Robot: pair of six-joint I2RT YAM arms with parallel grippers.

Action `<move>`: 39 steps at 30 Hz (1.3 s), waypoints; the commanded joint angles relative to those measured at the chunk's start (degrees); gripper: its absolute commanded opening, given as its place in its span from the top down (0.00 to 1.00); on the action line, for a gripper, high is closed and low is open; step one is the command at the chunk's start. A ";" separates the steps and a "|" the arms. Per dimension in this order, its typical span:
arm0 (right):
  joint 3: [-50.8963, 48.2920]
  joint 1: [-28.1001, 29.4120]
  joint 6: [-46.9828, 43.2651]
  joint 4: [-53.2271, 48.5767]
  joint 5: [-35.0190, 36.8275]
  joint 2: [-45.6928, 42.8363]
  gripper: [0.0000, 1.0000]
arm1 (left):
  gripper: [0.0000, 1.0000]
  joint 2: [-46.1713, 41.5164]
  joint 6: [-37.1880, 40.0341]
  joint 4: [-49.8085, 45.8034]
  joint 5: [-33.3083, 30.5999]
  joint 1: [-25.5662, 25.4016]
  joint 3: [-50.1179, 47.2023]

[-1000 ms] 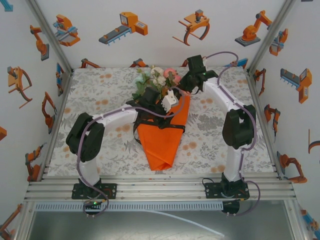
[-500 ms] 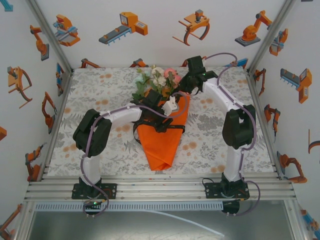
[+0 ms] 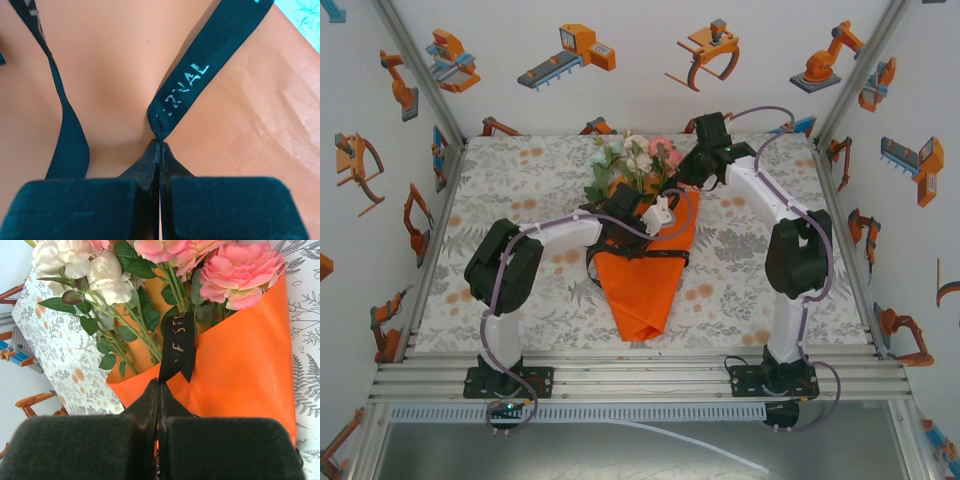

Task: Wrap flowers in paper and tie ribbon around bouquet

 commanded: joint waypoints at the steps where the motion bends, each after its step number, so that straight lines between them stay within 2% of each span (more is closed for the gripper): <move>1: -0.70 0.13 -1.07 0.20 0.47 -2.74 1.00 | 1.00 -7.25 -2.79 3.82 3.44 0.29 -2.72; 5: -2.99 1.44 -3.47 2.32 -2.91 -2.50 1.00 | 1.00 -12.35 -6.00 8.64 6.23 0.42 -4.45; 11: -9.64 4.27 -9.45 4.41 -7.48 -5.11 1.00 | 1.00 -13.71 -9.46 12.52 7.16 1.33 -4.54; 16: -19.01 6.42 -13.69 7.71 -18.12 -8.14 1.00 | 1.00 -12.63 -11.81 14.54 7.49 2.55 -4.87; 18: -20.91 6.08 -15.85 6.45 -20.10 -10.30 0.89 | 1.00 -12.59 -12.50 15.34 7.45 2.99 -5.31; 23: -23.83 1.85 -17.27 2.54 -20.14 -15.90 0.64 | 1.00 -12.21 -13.84 16.56 7.70 3.70 -5.50; 26: -23.46 0.61 -18.54 1.00 -20.30 -17.86 0.60 | 1.00 -11.65 -14.98 17.15 7.93 3.81 -5.25; 31: -27.21 1.76 -18.72 3.42 -18.59 -23.07 0.65 | 1.00 -10.05 -19.28 18.41 6.03 4.10 -4.34; 35: -39.95 7.92 -14.70 17.28 -10.87 -31.54 0.71 | 1.00 -7.74 -22.93 18.77 4.88 4.29 -2.60; 39: -50.63 11.84 -17.59 31.50 -5.26 -37.04 0.73 | 1.00 -5.74 -27.13 19.66 3.80 4.82 -1.61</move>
